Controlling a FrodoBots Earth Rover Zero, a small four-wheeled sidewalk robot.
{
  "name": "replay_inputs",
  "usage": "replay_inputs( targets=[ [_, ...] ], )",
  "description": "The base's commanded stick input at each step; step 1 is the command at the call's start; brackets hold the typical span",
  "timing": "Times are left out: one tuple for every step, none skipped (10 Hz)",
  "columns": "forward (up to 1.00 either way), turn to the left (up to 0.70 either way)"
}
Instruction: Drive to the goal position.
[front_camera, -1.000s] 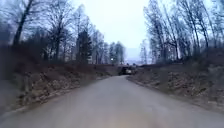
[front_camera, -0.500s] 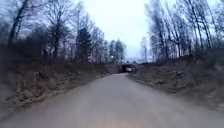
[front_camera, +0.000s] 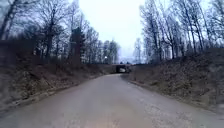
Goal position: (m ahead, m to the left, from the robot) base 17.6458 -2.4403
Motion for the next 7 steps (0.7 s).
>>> replay_inputs(
  targets=[
    [1.00,0.00],
    [1.00,0.00],
    [1.00,0.00],
    [1.00,0.00],
    [1.00,0.00],
    [1.00,0.00],
    [1.00,0.00]
  ],
)
